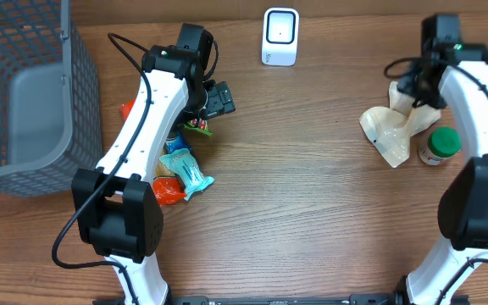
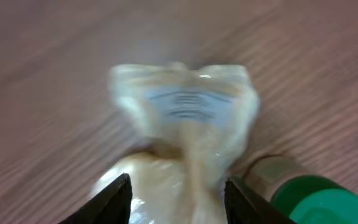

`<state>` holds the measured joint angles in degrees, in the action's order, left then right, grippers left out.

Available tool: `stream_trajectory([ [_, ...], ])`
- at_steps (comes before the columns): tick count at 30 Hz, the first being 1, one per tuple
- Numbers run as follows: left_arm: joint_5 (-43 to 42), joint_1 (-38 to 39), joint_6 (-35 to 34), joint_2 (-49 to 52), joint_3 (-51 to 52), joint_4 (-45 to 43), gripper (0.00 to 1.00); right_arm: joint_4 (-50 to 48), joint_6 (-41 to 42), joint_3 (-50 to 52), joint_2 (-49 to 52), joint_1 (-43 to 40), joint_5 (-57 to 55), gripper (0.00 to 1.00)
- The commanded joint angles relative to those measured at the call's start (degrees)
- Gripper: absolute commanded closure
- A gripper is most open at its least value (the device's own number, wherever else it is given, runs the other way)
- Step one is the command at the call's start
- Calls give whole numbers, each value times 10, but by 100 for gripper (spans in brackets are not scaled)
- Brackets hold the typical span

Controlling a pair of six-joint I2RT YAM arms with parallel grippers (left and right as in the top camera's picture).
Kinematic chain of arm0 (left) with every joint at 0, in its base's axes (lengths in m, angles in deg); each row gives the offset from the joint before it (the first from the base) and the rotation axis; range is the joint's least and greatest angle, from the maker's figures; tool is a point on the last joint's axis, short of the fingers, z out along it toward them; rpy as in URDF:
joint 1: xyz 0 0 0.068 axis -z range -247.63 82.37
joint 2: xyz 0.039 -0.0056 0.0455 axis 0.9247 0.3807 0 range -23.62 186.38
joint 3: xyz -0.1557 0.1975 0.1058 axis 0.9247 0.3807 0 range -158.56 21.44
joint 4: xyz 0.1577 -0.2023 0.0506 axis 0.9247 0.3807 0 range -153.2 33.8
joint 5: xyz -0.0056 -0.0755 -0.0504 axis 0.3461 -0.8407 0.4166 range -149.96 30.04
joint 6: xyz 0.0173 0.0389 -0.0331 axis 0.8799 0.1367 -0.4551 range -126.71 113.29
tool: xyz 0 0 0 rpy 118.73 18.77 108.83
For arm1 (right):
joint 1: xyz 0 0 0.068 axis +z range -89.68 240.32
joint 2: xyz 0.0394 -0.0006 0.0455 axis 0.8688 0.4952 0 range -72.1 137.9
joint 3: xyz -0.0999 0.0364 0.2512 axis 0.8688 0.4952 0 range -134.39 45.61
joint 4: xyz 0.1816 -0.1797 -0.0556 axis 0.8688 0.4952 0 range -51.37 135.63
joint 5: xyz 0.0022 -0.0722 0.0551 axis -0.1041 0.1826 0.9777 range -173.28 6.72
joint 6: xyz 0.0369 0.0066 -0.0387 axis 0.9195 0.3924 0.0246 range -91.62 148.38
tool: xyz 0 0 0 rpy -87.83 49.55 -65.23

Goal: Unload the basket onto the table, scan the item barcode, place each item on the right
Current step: 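Carry the bread bag right and drop it beside the jar, then move the right gripper left to the Haribo gummy bag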

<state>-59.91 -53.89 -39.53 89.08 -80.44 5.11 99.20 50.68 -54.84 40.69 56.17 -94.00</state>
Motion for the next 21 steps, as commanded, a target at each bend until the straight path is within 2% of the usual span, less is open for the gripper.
stream_trajectory([
  [1,4,-2,-2,-14,-5,0,0,28,-57,-82,-64,0,134,50],
  [6,-24,-2,-2,-14,-5,1,0,87,-108,-140,-90,16,262,50],
  [8,-56,-2,-1,-14,-5,7,0,99,-120,-141,-96,28,287,50],
  [12,-61,-2,2,-14,-5,31,0,127,-141,-140,-96,63,305,50],
  [14,-57,-3,45,-17,-15,34,0,129,-149,-140,-96,82,305,49],
  [17,-55,-6,83,-23,-64,78,0,128,-151,-140,-96,111,302,48],
  [21,14,-6,90,-40,-200,163,0,113,-150,-140,-96,143,302,46],
])
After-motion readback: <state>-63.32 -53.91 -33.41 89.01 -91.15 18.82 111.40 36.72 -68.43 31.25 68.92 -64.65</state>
